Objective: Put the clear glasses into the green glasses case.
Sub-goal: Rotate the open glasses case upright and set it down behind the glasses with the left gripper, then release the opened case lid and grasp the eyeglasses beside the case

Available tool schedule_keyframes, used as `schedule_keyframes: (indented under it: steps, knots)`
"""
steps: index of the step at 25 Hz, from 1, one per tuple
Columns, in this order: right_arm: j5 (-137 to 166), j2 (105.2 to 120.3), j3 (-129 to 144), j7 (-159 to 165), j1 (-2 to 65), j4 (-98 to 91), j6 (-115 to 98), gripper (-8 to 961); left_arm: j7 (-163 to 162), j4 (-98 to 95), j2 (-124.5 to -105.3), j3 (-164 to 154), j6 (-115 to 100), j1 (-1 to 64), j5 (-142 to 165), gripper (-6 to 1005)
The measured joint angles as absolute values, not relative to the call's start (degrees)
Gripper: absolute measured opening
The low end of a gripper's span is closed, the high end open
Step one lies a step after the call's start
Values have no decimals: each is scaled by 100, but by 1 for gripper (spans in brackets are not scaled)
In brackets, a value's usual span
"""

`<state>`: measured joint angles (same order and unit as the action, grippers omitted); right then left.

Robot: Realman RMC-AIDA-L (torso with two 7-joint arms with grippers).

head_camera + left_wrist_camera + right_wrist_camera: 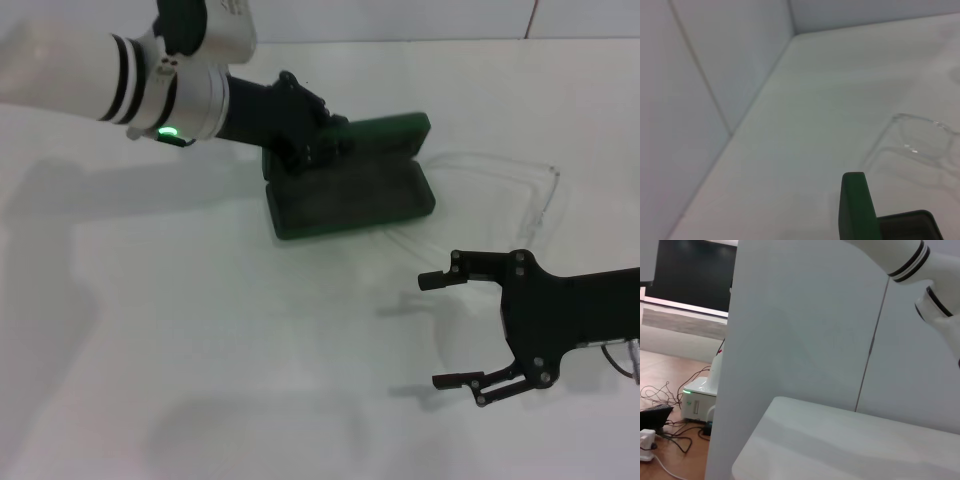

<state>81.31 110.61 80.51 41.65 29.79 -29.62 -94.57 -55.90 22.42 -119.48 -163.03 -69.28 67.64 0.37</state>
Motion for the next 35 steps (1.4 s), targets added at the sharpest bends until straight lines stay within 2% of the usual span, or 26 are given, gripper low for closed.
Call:
schedule_keyframes:
  steps: [5, 19, 21, 24, 30, 32, 35]
  knots:
    - [8131, 11049, 8051, 4158, 2979, -2962, -9466, 863, -5587, 2128, -11944, -16303, -6947, 6775, 293, 209]
    - [8130, 11010, 7832, 4184, 2931, -2935, -9416, 863, -5522, 2105, -11951, -16298, -7218, 6724, 34, 409]
    - [8130, 11016, 7575, 4196, 2883, -2916, -9412, 863, -5449, 2165, -11936, -16297, -7514, 6640, -249, 469]
    - [8131, 11030, 7348, 4194, 2834, -2959, -9438, 863, -5214, 2412, -11899, -16295, -8288, 6322, -1146, 559]
    - [8470, 10947, 6400, 4646, 2633, -3764, -9360, 862, -4813, 2504, -11838, -16294, -9555, 5286, -3127, 560]
    - [9204, 10965, 5902, 5166, 2542, -4567, -9344, 862, -4762, 2494, -11841, -16294, -9837, 4770, -3706, 560]
    - [10404, 10992, 5587, 5660, 2514, -5730, -9540, 862, -4757, 2490, -11871, -16294, -9897, 4450, -4047, 560]
